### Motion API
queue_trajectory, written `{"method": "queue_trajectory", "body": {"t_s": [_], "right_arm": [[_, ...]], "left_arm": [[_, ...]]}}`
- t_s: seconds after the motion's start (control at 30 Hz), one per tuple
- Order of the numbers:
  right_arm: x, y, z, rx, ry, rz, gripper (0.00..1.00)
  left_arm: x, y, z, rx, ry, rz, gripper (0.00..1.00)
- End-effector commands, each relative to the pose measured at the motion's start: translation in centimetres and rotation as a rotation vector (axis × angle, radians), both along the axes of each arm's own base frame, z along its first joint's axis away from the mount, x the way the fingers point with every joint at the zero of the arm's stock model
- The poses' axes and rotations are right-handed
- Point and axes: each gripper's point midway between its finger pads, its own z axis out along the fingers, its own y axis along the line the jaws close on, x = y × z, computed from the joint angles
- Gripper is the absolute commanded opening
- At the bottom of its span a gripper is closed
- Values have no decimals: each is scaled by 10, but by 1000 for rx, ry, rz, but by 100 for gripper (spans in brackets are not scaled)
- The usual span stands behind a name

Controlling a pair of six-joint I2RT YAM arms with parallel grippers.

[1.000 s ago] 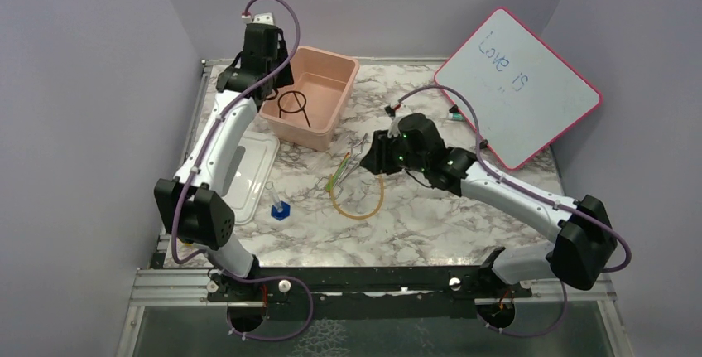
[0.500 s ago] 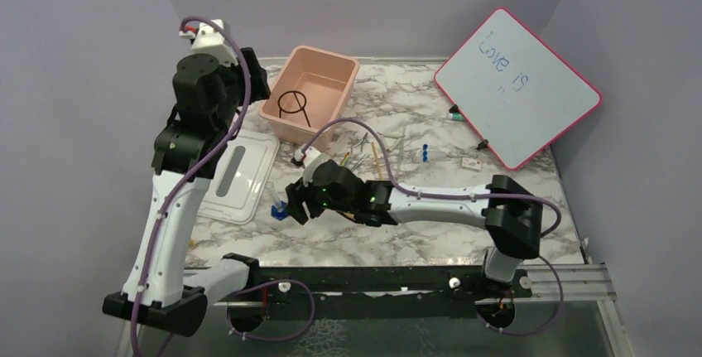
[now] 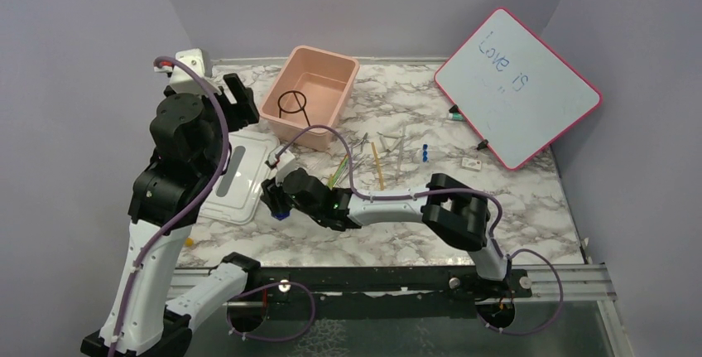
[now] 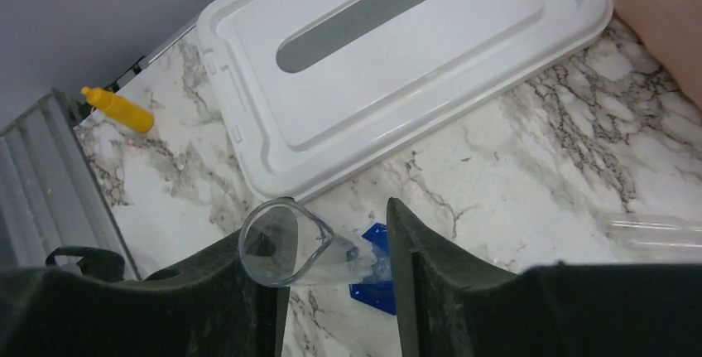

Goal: Organize the chemistry lab equipment

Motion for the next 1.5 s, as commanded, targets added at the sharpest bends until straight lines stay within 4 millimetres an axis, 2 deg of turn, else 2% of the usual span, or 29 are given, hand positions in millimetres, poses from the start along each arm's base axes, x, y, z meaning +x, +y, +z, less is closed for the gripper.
{"method": "queue_trajectory", "body": {"t_s": [0.0,0.13,0.2,0.3,0.5,0.63,0.7,0.8,0.93,1.07,1.17,1.3,1.47], "right_arm": [[21,7,25,89,-70,-104,43],[24,2,33,92,-95,-114,23],[23,-3,42,105,-104,-121,18],[25,-17,58,111,-116,-152,17],[20,-56,94,159,-89,-146,16],[20,-90,119,222,-4,-107,16],[23,-108,125,237,33,-98,16],[42,-145,135,278,97,-146,16],[56,-184,153,355,158,-159,16],[61,-208,169,385,233,-155,16],[61,-218,175,400,311,-143,16],[56,-223,185,420,352,-89,16],[49,-224,190,430,366,-32,16]], "left_arm": [[-9,9,-4,27,1,41,75],[-9,6,-9,30,11,29,75],[-8,3,-11,31,17,16,75],[-5,-7,-17,60,27,-45,75],[-3,-39,-33,64,41,-217,83],[-4,-62,-45,51,58,-337,88],[-1,-64,-49,24,68,-333,98],[6,-68,-45,-16,63,-323,99],[5,-108,-48,-39,66,-538,99],[-14,-160,-74,-59,135,-876,99],[-26,-181,-92,-83,184,-1039,96],[-38,-193,-112,-82,228,-1155,89],[-58,-209,-117,-135,244,-1279,83]]}}
